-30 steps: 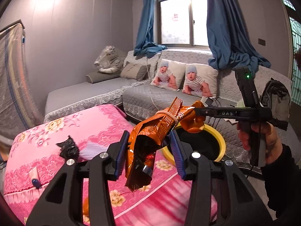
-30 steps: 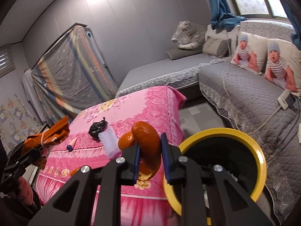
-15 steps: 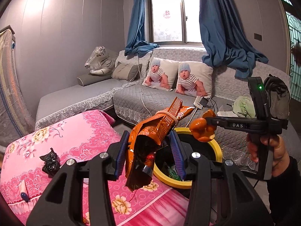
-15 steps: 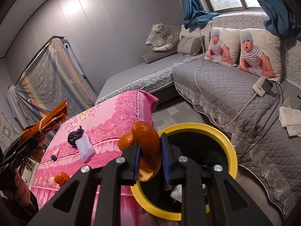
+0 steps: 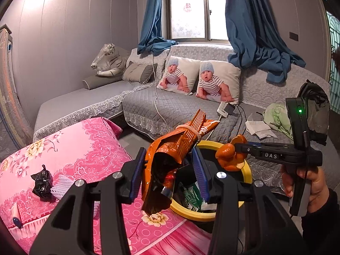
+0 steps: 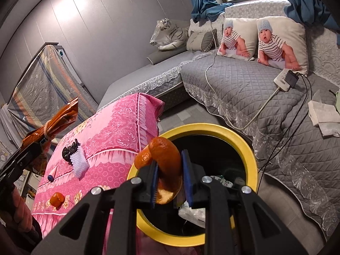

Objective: Collect trash
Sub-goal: 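Carry the orange wrapper and orange peel over the yellow bin with both tools, then open both tools to drop the wrapper and peel into the bin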

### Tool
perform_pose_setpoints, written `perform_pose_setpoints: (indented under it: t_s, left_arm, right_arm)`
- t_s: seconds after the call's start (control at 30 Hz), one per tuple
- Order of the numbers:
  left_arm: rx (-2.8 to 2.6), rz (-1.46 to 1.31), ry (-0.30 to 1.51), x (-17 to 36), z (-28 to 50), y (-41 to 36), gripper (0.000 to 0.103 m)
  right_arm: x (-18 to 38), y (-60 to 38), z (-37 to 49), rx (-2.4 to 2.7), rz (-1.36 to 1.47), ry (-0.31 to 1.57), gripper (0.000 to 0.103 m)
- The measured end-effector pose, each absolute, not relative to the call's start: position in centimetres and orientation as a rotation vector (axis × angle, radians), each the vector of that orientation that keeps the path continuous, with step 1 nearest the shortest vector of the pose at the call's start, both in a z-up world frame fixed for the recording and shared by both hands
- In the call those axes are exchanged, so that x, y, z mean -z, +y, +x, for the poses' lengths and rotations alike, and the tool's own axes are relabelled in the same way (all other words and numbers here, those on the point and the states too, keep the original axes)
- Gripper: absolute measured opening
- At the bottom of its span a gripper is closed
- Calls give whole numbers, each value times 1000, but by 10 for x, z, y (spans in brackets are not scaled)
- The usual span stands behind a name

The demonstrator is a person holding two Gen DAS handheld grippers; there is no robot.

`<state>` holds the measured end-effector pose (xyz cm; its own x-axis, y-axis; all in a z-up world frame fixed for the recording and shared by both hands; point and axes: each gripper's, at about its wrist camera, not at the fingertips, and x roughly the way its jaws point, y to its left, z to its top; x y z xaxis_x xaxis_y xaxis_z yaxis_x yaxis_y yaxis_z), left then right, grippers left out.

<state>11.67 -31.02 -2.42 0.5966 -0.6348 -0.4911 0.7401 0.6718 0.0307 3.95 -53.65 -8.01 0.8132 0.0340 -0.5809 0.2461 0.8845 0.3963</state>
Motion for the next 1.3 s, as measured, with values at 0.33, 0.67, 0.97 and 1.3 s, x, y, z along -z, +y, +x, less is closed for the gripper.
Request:
perform_pose_setpoints:
  t_s: [0.33,0.67,0.97,1.3]
  left_arm:
    - [784,260,525,43,132,-333,42]
    - [789,265,562,65,144,-351,42]
    - [771,267,605,84,159,-368,42]
    - [776,267,624,94,162,-380,42]
  right_arm:
    - [89,-538,41,151,462,636,19]
    - [102,-541,48,166,482,670,19]
    - [110,-543,51,177,499,688,19]
    - [122,-549,49,202,527,715,19]
